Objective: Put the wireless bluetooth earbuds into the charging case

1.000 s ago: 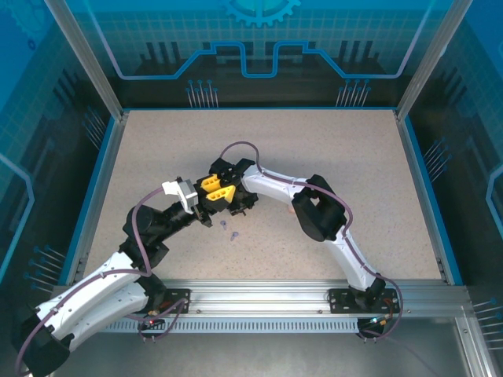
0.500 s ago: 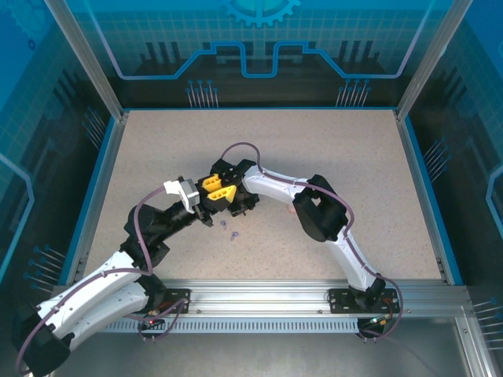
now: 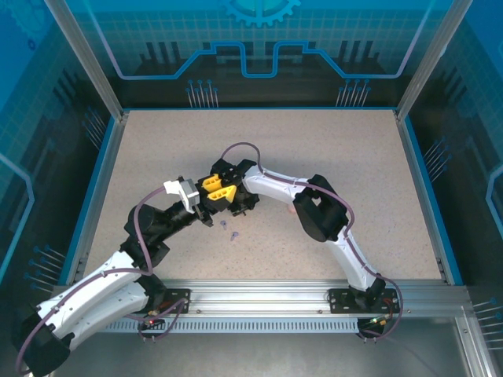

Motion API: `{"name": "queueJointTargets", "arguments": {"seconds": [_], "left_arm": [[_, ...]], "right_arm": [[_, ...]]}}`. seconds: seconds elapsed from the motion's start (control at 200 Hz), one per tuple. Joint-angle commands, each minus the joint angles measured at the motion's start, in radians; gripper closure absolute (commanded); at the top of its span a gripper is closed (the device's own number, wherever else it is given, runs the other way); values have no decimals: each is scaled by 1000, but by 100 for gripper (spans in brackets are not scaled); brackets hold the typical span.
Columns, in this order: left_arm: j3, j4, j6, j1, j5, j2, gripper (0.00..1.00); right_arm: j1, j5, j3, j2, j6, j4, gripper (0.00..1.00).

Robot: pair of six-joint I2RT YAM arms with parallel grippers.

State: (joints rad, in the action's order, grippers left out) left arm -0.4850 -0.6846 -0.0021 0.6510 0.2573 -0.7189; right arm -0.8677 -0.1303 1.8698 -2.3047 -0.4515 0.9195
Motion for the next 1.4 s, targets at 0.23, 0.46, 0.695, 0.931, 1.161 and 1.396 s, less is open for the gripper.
{"name": "queueJointTargets", "arguments": {"seconds": [0.23, 0.46, 0.695, 0.931, 1.161, 1.396], "left_arm": [[-10, -10, -17, 7, -19, 12, 100], [-18, -19, -26, 7, -14, -8, 100], [-21, -62, -49, 6, -6, -70, 100], [-27, -130, -81, 6, 17, -153, 100], [-27, -172, -102, 7, 31, -206, 100], [-17, -175, -103, 7, 28, -214, 100]], "right_arm": [[28, -3, -196, 216, -3, -118, 75], [58, -27, -438, 535, -15, -266, 76], [97, -44, -616, 910, 16, -361, 76], [99, 11, -677, 1200, 72, -460, 76], [48, 133, -692, 1294, 85, -622, 76], [-76, 96, -592, 1229, 160, -652, 77]]}}
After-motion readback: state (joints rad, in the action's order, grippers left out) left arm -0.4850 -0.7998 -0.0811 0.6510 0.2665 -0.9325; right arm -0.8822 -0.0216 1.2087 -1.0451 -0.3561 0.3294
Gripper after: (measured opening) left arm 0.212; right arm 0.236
